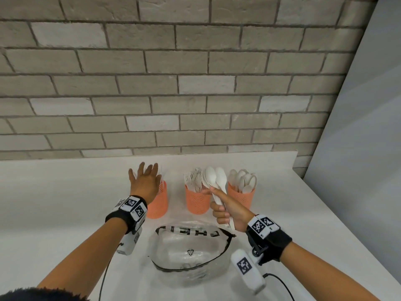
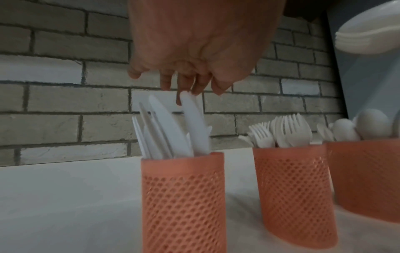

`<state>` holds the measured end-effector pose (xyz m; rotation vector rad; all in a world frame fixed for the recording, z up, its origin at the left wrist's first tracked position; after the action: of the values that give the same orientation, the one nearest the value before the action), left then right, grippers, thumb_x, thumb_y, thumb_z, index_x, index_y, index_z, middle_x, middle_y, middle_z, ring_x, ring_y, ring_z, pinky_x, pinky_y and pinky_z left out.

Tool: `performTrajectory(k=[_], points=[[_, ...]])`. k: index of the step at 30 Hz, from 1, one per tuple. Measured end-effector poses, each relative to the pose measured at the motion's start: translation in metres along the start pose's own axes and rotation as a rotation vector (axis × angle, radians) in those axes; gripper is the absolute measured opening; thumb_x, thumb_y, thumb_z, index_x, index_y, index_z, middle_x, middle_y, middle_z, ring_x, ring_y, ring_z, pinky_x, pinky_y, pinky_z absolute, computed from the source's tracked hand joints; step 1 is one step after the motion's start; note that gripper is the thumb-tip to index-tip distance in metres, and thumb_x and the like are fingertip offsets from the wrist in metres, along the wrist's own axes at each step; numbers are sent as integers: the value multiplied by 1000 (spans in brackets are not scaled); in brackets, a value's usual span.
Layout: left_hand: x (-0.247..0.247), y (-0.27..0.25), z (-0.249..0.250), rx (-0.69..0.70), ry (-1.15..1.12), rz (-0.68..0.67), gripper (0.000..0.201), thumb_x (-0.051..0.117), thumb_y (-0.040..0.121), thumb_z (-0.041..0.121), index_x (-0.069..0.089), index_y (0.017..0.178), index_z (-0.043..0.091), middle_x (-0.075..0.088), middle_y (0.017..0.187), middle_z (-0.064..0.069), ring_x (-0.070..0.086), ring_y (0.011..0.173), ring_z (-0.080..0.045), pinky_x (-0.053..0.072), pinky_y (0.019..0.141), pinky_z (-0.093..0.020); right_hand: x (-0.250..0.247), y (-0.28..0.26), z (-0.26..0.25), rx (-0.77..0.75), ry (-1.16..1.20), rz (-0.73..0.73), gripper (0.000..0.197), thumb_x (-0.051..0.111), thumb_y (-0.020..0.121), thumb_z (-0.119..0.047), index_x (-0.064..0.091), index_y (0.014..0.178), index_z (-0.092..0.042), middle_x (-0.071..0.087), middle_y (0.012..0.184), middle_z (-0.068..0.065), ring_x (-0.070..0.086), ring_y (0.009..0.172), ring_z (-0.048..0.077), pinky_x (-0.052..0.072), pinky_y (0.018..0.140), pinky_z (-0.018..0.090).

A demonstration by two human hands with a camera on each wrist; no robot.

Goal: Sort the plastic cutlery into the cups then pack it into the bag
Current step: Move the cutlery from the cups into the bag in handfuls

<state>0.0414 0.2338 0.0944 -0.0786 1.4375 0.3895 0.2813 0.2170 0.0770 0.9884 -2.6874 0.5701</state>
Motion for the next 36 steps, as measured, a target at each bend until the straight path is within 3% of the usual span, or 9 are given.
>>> performTrajectory(k=[3, 7, 12, 15, 17, 21, 26, 30, 36], points=[[-25, -1, 10, 41, -189, 147, 49, 27, 101, 27, 24, 147, 10, 27, 153, -10, 12, 145, -26, 6, 118, -45, 2, 0, -1, 6, 61, -33, 23, 42, 96, -33, 56, 111, -23, 29, 42, -9, 23, 28, 1, 20, 28, 13], [-60, -16, 42, 120, -666, 261, 39, 40, 99, 19, 47, 134, 4, 53, 134, -15, 47, 125, -30, 36, 105, -34, 6, 0, -3, 5, 138, -67, 30, 37, 96, -34, 56, 117, -25, 31, 41, -8, 25, 28, 1, 21, 28, 12], [-58, -46, 93, 42, -1179, -217, 34, 48, 96, 29, 52, 121, 6, 67, 97, -7, 62, 95, -21, 50, 78, -29, 20, -5, -9, 13, 211, -142, 30, 37, 91, -36, 58, 109, -24, 32, 39, -7, 26, 26, 1, 23, 27, 12], [-48, -66, 116, 14, -1335, -424, 37, 51, 93, 38, 57, 112, 7, 67, 89, -6, 64, 87, -16, 53, 79, -26, 29, -12, -11, 29, 196, -187, 31, 41, 84, -41, 65, 81, -21, 33, 37, -8, 27, 25, 3, 24, 27, 12], [-42, -72, 124, 17, -1368, -445, 34, 53, 92, 37, 59, 109, 7, 67, 90, -9, 65, 87, -18, 54, 83, -27, 31, -15, -11, 25, 219, -192, 36, 39, 88, -40, 68, 80, -21, 32, 37, -7, 27, 25, 3, 24, 27, 12], [-40, -80, 137, 27, -1418, -383, 20, 49, 96, 26, 60, 99, 10, 68, 89, -9, 66, 81, -18, 57, 68, -19, 29, -20, -11, 18, 194, -142, 33, 36, 92, -40, 59, 82, -19, 32, 37, -7, 28, 26, 2, 26, 29, 13], [-37, -81, 135, 4, -1317, -160, 18, 44, 98, 17, 60, 99, 8, 65, 96, -14, 63, 90, -27, 53, 84, -37, 16, -27, -16, -186, -150, 103, 19, 39, 99, -34, 50, 96, -19, 42, 50, -1, 35, 32, 6, 33, 34, 16], [-28, -84, 133, -79, -1367, -80, 23, 39, 99, 15, 59, 88, 16, 64, 95, -12, 62, 94, -27, 51, 88, -41, 10, -29, -17, -351, -519, 243, 21, 39, 99, -34, 48, 107, -16, 50, 58, 1, 46, 36, 7, 44, 39, 21], [-28, -90, 129, -143, -1492, 45, 27, 35, 100, 17, 61, 94, 15, 65, 89, -7, 63, 86, -21, 51, 80, -32, -3, -36, -22, -491, -678, 381, 23, 44, 97, -32, 52, 117, -23, 59, 64, -1, 56, 47, 8, 51, 52, 25]])
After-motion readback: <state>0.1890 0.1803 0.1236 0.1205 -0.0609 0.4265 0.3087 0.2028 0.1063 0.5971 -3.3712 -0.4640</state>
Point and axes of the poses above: each hand's wrist, its own y-axis towards the middle knuckle, its own x-axis out of the palm, z = x × y, the point moved 6 cm from there along y, towards the middle knuckle
